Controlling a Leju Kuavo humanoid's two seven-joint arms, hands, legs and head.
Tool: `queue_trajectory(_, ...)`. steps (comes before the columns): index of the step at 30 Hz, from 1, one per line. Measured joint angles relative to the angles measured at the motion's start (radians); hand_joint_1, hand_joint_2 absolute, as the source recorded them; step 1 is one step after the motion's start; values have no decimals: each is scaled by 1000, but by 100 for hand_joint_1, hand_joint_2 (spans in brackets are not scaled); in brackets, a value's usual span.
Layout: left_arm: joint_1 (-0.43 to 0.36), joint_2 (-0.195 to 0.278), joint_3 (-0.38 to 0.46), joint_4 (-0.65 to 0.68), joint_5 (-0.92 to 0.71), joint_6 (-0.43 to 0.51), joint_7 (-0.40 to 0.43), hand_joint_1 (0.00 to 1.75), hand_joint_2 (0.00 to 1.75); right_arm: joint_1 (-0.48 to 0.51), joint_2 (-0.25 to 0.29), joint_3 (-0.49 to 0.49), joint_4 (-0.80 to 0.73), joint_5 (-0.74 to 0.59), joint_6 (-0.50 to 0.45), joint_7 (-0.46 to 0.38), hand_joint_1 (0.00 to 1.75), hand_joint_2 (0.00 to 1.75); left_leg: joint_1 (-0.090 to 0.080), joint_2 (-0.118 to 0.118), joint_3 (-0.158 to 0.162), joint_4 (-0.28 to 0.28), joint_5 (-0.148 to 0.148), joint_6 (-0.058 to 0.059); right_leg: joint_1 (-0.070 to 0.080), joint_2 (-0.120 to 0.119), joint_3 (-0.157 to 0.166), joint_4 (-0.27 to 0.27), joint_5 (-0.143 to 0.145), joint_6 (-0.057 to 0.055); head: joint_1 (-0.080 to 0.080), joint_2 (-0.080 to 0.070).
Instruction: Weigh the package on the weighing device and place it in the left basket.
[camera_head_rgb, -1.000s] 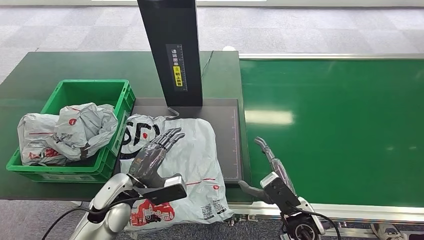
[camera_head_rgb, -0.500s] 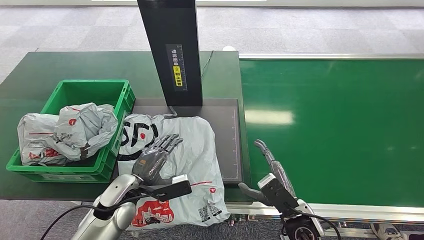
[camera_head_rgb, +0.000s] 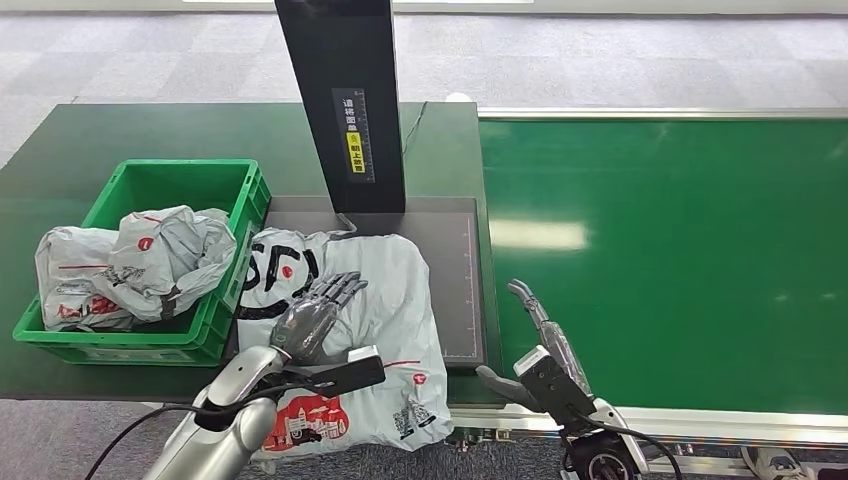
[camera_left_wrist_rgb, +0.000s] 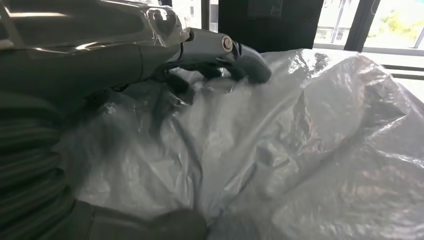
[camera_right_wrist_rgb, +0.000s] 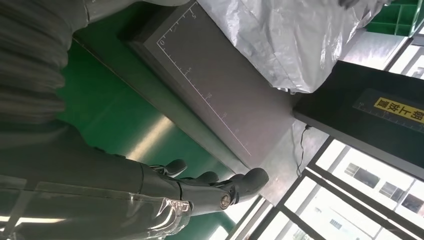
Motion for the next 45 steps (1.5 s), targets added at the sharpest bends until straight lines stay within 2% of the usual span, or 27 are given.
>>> queue_trajectory(8,-26,-2,0,45,13,12,-15,175,175,-1,0,-1,0,1,2,0,0,175,0,0,1,0,0,0,0,0,2,0,0,0,0,0)
queue_trajectory(14,-31,1,1,54,81,54,-114,175,175,-7,0,-1,0,1,5,0,0,175,0,0,1,0,0,0,0,0,1,0,0,0,0,0)
queue_trajectory(17,-18,5,7,34,118,173,-217,175,175,-8,0,-1,0,0,2,-3,0,175,0,0,0,0,0,0,0,0,1,0,0,0,0,0)
queue_trajectory(22,20,4,61,-83,230,462,-416,175,175,-1,0,-9,0,-1,1,-16,0,175,0,0,0,0,0,0,0,0,0,0,0,0,0,0)
queue_trajectory(24,36,1,87,-140,272,526,-464,175,175,3,0,-13,0,-1,1,-20,0,175,0,0,0,0,0,0,0,0,0,0,0,0,0,0)
queue_trajectory(32,69,-7,128,-245,300,557,-493,175,175,7,0,-17,0,-2,1,-23,0,175,0,0,0,0,0,0,0,0,0,0,0,0,0,0)
queue_trajectory(34,82,-14,141,-271,336,603,-533,175,175,7,-1,-17,1,-6,1,-29,0,175,0,1,-1,0,0,0,0,0,0,0,0,0,0,0)
queue_trajectory(38,111,-32,182,-384,412,759,-637,175,175,5,-4,-17,7,-23,-3,-52,0,175,0,0,-1,0,0,0,0,0,0,0,-1,0,0,0)
queue_trajectory(41,130,-55,230,-484,345,786,-667,175,175,7,-7,-16,13,-30,-14,-64,0,175,0,0,-1,0,0,0,0,-1,0,0,-1,1,0,0)
queue_trajectory(45,119,-96,344,-605,126,788,-672,175,175,14,-10,-11,15,-32,-19,-71,0,175,0,0,-1,0,-1,0,0,0,0,0,-1,1,0,0)
